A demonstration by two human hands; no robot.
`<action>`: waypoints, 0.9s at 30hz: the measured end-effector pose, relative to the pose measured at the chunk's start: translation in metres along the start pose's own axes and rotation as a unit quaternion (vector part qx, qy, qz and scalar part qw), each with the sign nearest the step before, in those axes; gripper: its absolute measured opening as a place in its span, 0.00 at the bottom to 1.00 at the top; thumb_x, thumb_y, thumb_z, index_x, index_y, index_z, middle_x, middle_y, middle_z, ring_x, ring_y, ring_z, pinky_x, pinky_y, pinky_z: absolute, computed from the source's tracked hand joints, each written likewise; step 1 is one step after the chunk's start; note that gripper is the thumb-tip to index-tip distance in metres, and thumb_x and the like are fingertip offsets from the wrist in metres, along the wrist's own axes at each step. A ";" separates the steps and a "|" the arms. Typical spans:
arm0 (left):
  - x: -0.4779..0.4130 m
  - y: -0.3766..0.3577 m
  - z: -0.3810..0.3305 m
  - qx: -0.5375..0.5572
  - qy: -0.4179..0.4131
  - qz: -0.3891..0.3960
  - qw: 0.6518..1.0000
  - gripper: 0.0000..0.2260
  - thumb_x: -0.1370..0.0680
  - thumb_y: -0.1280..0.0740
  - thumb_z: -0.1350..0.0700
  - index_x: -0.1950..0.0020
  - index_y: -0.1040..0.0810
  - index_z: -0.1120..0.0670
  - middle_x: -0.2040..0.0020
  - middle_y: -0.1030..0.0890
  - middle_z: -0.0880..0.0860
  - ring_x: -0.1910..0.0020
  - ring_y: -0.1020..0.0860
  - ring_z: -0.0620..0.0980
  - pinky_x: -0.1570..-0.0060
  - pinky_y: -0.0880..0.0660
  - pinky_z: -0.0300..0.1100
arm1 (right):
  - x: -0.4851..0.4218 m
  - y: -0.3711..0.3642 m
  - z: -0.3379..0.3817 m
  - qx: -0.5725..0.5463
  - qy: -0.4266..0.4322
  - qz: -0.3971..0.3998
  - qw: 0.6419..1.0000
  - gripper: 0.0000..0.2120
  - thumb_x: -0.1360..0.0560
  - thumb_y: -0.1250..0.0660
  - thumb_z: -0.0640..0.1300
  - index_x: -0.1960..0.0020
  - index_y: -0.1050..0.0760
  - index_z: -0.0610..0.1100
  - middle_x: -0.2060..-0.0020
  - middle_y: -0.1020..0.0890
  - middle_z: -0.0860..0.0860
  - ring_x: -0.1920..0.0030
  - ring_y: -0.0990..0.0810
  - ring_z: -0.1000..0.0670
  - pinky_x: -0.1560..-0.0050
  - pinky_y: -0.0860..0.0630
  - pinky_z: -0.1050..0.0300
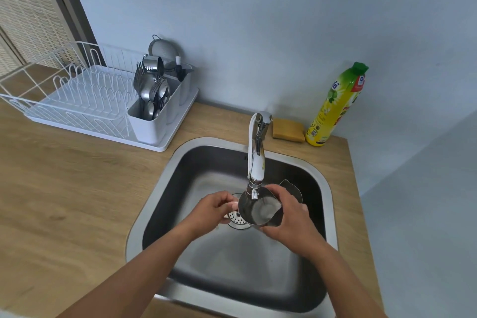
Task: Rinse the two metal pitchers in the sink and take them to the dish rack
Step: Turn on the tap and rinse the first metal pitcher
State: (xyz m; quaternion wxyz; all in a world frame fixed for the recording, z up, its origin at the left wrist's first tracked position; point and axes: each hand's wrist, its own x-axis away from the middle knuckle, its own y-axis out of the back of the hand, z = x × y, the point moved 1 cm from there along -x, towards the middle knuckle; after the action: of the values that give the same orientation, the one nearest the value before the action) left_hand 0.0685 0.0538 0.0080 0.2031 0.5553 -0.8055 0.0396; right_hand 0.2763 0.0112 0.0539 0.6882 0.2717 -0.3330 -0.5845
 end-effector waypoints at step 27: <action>0.019 0.035 0.009 -0.118 -0.004 -0.065 0.991 0.06 0.21 0.33 0.53 0.53 0.20 0.54 0.57 0.16 0.52 0.55 0.17 0.50 0.56 0.17 0.43 | -0.024 -0.038 -0.005 -0.271 -0.089 0.128 0.950 0.39 0.40 0.20 0.44 0.39 0.35 0.69 0.36 0.24 0.53 0.35 0.25 0.47 0.32 0.28 0.42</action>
State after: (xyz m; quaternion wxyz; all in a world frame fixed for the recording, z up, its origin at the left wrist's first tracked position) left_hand 0.0281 0.0475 0.0127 0.2659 0.5792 -0.7673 -0.0713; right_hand 0.2537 0.0279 0.0185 0.7726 -0.0228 -0.2540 -0.5815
